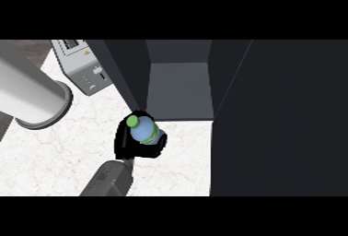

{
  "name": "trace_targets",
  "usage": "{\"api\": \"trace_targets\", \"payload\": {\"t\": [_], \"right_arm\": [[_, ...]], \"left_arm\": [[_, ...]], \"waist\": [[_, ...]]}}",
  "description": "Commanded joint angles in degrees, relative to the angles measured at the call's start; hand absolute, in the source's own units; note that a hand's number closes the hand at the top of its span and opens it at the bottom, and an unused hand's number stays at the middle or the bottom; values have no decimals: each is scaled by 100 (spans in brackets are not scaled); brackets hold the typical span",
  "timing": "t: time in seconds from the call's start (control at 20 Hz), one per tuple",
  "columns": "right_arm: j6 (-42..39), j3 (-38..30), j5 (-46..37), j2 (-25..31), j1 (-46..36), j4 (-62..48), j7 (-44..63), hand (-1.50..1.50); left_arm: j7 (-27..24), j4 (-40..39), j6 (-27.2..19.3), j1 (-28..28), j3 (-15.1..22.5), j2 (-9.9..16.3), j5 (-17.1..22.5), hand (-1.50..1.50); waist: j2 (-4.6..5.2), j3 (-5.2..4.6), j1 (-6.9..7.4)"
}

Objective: Pick up the bottled water, place it into the cabinet and close the cabinet

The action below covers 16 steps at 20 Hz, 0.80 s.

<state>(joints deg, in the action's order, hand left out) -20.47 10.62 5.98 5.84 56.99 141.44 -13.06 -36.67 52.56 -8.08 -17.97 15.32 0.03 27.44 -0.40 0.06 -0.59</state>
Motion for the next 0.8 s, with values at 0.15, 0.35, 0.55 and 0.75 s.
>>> {"api": "trace_targets", "payload": {"t": [0.15, 0.35, 0.55, 0.75], "right_arm": [[-156, -258, 561, 53, -98, 98, -8, -150], [-21, -402, 509, -38, -391, -14, 158, -150], [-267, -685, 810, 47, 33, 250, -88, -150], [-109, -856, 1105, 151, -392, 481, 563, -150]], "left_arm": [[580, 431, -1512, -870, 847, -3, 216, 150], [1073, 480, -2158, -1342, 1156, -3, 328, 150], [1510, -248, -2393, -2199, 834, -3, -12, 150], [1593, -952, -2615, -2949, 751, -3, 405, 150]], "waist": [[33, -5, -96], [41, -5, -69], [39, -3, -155], [92, -8, -167]]}}
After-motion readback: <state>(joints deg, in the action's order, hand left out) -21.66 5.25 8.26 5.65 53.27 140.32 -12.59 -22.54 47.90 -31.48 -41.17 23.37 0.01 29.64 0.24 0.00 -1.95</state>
